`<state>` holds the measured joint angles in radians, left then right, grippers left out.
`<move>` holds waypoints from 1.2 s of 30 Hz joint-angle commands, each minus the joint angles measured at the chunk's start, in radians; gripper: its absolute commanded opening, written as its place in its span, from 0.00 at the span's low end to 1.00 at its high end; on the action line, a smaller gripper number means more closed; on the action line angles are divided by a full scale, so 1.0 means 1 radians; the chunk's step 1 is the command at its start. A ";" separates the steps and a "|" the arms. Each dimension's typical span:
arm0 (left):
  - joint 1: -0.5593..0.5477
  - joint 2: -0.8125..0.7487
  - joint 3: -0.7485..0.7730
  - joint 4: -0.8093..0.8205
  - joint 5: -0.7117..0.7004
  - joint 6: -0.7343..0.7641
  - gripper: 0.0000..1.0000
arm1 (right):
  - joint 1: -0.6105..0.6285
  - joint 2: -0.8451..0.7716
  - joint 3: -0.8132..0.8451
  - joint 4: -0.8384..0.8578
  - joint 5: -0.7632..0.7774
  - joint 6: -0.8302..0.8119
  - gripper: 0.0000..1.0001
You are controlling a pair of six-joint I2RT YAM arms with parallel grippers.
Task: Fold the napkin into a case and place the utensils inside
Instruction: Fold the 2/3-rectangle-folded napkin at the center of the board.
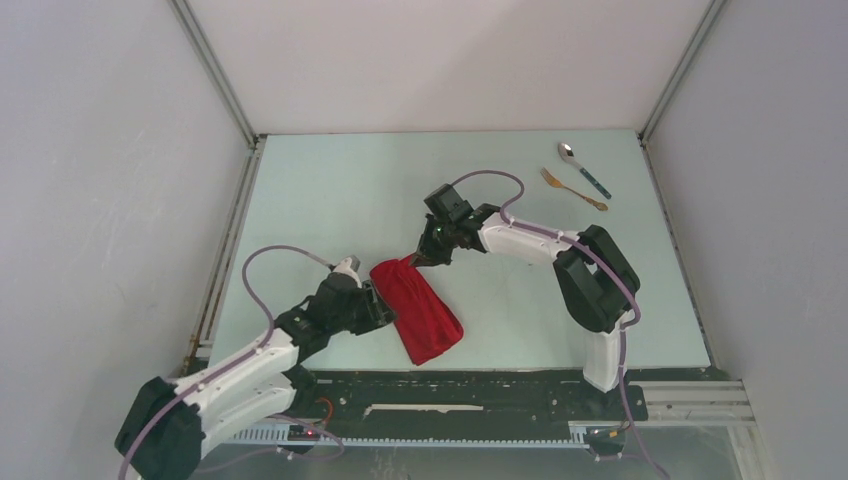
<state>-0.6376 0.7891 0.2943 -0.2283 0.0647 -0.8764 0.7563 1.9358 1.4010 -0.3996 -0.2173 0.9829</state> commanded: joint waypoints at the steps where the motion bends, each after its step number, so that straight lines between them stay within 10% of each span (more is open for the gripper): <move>1: 0.042 0.144 0.025 0.099 -0.022 -0.004 0.46 | 0.028 -0.003 0.021 0.001 0.043 0.041 0.00; 21: 0.050 0.463 0.125 0.308 0.013 0.142 0.37 | 0.149 0.048 0.155 -0.150 0.316 0.236 0.00; 36: 0.211 0.034 0.170 -0.096 0.082 0.157 0.58 | 0.102 -0.013 0.060 -0.031 0.285 0.105 0.00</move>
<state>-0.5140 0.8703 0.4107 -0.2279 0.0860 -0.7498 0.8803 1.9785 1.4811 -0.4767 0.0689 1.1484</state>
